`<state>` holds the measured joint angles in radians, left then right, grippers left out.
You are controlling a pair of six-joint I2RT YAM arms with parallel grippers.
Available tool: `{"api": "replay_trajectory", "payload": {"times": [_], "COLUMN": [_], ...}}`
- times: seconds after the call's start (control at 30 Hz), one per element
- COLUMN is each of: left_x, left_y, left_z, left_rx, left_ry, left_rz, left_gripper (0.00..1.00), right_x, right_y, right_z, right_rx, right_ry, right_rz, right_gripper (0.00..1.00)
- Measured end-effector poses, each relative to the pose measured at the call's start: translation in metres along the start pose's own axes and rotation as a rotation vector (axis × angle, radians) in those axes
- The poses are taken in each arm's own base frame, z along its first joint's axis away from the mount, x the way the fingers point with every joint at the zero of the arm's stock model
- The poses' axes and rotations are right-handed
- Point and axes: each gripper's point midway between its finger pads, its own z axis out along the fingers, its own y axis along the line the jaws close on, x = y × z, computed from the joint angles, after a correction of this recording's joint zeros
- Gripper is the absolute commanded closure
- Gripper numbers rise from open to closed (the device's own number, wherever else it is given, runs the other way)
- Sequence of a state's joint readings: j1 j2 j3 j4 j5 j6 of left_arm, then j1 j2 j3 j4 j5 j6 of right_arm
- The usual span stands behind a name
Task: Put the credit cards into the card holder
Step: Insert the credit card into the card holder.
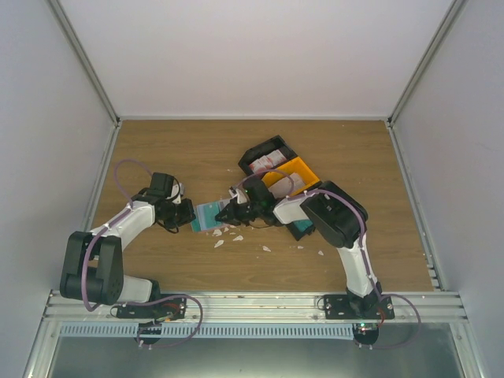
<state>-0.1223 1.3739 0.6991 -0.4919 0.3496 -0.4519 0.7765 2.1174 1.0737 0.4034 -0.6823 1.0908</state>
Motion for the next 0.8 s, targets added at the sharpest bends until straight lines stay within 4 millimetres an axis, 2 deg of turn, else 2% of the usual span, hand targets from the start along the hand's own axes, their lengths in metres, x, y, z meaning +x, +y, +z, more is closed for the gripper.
{"api": "replay_trajectory", "payload": {"times": [0.8], "left_x": [0.001], "left_y": [0.000], "left_z": [0.000], "left_rx": [0.004], "left_ry": [0.004], "left_rz": [-0.001], "left_gripper": [1.00], "right_x": [-0.003], "right_y": [0.008], "right_z": [0.019], "right_rx": [0.001], "right_ry": [0.051], "right_rz": [-0.060], "right_gripper": [0.99]}}
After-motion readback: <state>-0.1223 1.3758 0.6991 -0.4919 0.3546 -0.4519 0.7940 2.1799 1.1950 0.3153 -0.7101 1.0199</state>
